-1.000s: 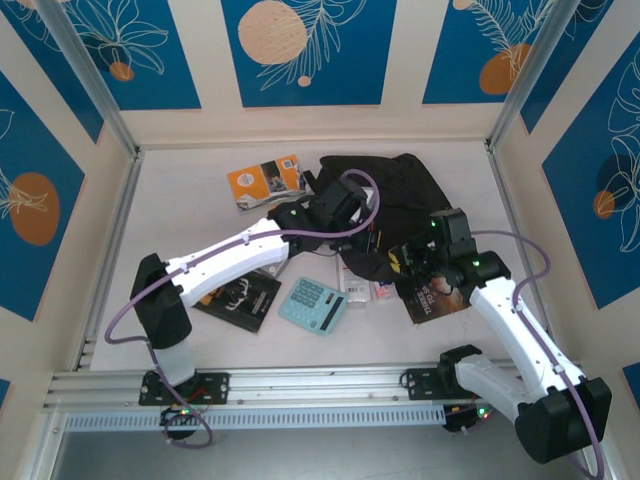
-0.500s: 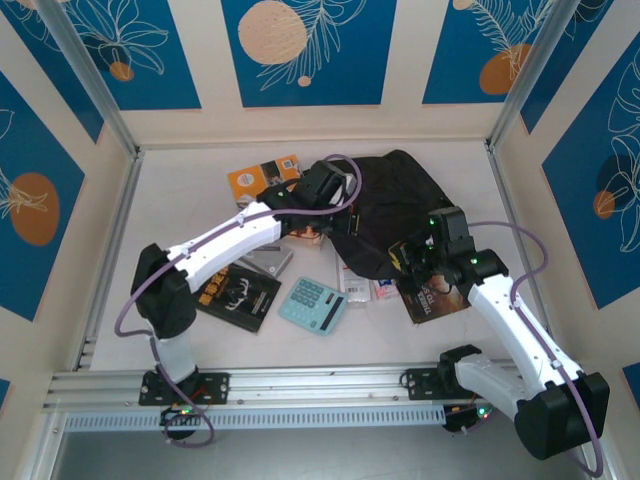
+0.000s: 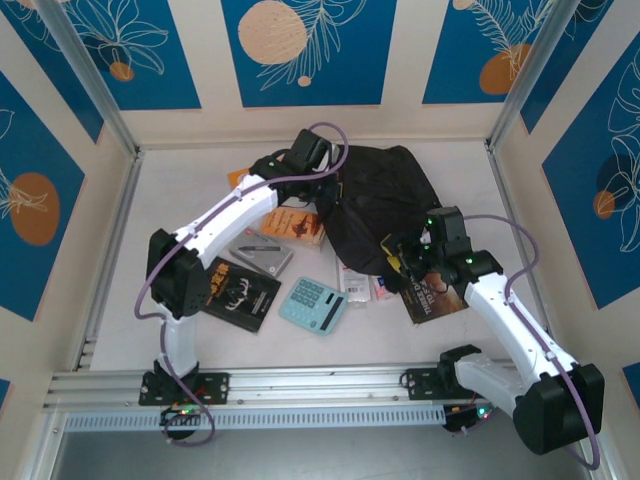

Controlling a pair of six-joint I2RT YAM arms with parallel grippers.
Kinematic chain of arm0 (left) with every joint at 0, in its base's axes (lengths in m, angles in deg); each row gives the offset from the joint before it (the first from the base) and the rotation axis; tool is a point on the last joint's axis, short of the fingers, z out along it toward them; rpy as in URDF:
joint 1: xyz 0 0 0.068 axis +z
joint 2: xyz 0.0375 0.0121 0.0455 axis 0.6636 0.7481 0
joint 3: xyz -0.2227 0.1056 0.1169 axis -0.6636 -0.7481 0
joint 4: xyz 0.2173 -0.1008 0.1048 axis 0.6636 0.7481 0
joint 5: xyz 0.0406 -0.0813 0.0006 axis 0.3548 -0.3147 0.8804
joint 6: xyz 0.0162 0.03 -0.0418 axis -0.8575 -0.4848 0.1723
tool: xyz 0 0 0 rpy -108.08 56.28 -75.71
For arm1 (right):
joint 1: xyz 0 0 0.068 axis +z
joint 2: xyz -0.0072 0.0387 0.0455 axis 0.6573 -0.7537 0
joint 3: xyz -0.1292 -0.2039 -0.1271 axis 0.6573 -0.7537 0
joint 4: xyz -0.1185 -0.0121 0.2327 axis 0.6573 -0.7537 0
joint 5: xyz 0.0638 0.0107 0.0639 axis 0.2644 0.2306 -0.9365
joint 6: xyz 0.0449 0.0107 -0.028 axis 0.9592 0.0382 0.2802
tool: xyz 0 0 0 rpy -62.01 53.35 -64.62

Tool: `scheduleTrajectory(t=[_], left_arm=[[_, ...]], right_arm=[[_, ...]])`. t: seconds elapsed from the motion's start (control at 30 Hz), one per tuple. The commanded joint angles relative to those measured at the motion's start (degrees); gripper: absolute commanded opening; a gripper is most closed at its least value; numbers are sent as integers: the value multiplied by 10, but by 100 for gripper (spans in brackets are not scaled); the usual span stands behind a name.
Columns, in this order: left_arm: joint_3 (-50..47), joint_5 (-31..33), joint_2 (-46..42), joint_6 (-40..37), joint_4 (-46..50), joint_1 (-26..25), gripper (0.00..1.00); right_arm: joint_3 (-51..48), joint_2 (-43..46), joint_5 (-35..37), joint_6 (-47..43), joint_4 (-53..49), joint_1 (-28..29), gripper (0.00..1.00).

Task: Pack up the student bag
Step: Unzip the student bag at the top-center of the table.

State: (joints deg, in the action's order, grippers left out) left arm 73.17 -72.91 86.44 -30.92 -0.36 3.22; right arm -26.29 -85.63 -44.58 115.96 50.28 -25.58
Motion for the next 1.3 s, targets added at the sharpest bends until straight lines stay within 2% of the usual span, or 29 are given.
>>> scheduleTrajectory(t=[0.0, 0.07, 0.2, 0.33, 0.47, 0.5, 0.6, 0.7, 0.77, 0.93, 1.03, 1.13, 1.27], left_arm=[[42, 24, 2, -44, 5, 25, 0], [57, 3, 0, -70, 13, 27, 0], [82, -54, -3, -103, 26, 43, 0], [107, -133, 6, -113, 26, 81, 0], [161, -123, 45, -113, 71, 128, 0], [175, -105, 57, -107, 89, 139, 4], [198, -32, 71, -74, 141, 166, 26], [142, 22, 28, -43, 136, 166, 38], [86, 36, -9, -11, 126, 160, 44], [-32, 52, -87, 87, 144, 128, 47], [-128, 34, -140, 150, 127, 104, 48], [-241, 0, -198, 214, 78, 97, 56], [-330, -18, -245, 247, 31, 93, 57]], right_arm=[[16, 19, -16, -92, 5, -4, 65], [19, 41, -19, -153, 13, -5, 77], [18, 78, -2, -226, 2, -8, 87], [6, 88, -6, -253, 5, -10, 90], [3, 81, -10, -255, 15, -10, 90], [5, 78, -10, -257, 15, -9, 89], [19, 64, 19, -263, 3, -10, 87], [41, 34, 72, -258, -18, -11, 81], [54, 6, 82, -251, -17, -11, 80], [74, -65, 85, -232, -6, -10, 73], [86, -90, 84, -240, 2, -9, 71], [98, -104, 84, -253, 3, -7, 71], [103, -108, 89, -270, 7, -7, 73]])
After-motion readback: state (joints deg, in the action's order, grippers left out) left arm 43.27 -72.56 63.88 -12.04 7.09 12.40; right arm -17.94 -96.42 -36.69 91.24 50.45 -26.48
